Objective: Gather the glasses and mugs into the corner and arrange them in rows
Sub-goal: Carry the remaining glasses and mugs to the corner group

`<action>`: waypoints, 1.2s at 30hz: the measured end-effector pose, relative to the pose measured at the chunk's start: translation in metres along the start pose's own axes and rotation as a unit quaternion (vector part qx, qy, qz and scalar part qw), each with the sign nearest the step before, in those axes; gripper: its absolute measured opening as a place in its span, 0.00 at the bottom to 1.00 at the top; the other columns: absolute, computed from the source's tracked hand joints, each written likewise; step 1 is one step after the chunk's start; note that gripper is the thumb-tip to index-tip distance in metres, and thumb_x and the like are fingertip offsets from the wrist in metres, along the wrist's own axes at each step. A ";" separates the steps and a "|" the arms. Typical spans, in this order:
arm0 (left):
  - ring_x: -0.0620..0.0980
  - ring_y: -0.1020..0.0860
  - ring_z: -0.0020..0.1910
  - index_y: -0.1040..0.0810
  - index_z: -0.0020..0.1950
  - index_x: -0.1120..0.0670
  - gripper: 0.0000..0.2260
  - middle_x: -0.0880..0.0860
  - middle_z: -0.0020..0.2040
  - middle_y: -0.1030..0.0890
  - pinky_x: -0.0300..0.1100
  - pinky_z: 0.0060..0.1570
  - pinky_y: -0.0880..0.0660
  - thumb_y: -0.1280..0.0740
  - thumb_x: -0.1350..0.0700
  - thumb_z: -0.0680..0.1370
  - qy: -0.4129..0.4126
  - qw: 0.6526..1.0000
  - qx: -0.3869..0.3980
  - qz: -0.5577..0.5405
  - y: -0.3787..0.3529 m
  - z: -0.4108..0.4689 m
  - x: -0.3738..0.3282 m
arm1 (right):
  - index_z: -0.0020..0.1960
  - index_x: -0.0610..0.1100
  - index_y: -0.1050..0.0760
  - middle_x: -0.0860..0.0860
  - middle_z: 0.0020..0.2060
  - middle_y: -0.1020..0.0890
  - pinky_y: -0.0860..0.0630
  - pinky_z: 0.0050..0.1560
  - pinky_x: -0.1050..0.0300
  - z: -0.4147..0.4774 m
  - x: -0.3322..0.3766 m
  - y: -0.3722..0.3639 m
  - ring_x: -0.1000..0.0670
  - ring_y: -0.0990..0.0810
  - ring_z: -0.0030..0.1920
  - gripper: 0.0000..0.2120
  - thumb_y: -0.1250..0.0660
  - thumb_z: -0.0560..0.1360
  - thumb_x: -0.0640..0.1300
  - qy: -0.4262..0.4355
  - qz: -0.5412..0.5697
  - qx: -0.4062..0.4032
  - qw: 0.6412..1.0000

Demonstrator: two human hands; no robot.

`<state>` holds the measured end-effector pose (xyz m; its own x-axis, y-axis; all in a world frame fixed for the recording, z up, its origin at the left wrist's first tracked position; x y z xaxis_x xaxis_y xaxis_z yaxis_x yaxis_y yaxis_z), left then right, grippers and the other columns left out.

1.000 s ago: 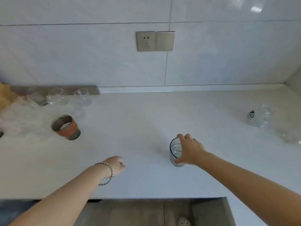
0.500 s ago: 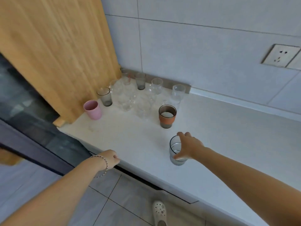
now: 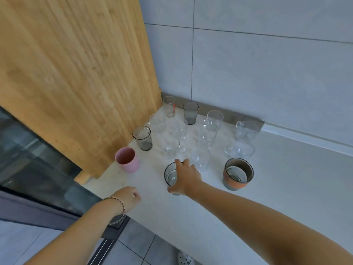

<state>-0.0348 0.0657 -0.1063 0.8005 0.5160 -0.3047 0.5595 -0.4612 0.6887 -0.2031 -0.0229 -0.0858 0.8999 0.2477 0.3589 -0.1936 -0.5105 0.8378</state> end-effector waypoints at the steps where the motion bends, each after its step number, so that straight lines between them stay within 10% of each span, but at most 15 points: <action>1: 0.46 0.30 0.38 0.30 0.40 0.52 0.08 0.46 0.34 0.30 0.33 0.31 0.36 0.43 0.56 0.79 0.003 1.000 0.001 -0.001 0.005 0.006 0.004 | 0.75 0.47 0.49 0.43 0.69 0.37 0.29 0.64 0.48 0.010 0.010 -0.002 0.39 0.33 0.67 0.48 0.26 0.65 0.55 0.003 0.003 0.002 1.000; 16: 0.49 0.28 0.47 0.30 0.48 0.53 0.04 0.51 0.48 0.26 0.37 0.45 0.33 0.43 0.55 0.79 -0.076 0.986 0.065 0.131 0.022 0.050 0.022 | 0.77 0.43 0.60 0.41 0.72 0.40 0.32 0.67 0.47 0.037 0.041 -0.030 0.41 0.36 0.71 0.58 0.23 0.65 0.56 -0.109 0.089 0.035 0.989; 22: 0.47 0.36 0.33 0.39 0.32 0.49 0.14 0.48 0.34 0.36 0.37 0.32 0.42 0.45 0.59 0.77 -0.172 0.949 0.127 0.231 -0.021 0.046 -0.028 | 0.71 0.43 0.35 0.46 0.69 0.30 0.32 0.65 0.53 -0.047 -0.041 -0.046 0.46 0.31 0.69 0.27 0.34 0.75 0.52 -0.197 0.113 0.101 0.969; 36: 0.51 0.31 0.42 0.31 0.40 0.52 0.06 0.51 0.42 0.28 0.40 0.44 0.34 0.44 0.58 0.76 -0.441 0.800 0.160 0.373 -0.214 -0.097 -0.317 | 0.69 0.45 0.32 0.48 0.68 0.28 0.33 0.68 0.53 -0.383 -0.313 -0.013 0.47 0.30 0.68 0.21 0.39 0.78 0.51 -0.471 0.188 -0.056 0.860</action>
<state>-0.4297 0.0708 -0.0935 0.6986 -0.6348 -0.3302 -0.2318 -0.6374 0.7349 -0.6324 0.2220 -0.0516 0.6722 -0.7220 0.1638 -0.5286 -0.3131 0.7890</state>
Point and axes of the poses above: each hand's wrist, its own z-axis towards the middle knuckle, its own y-axis out of the back of the hand, x = y × z, the point moved 8 cm from there along z, towards the middle knuckle
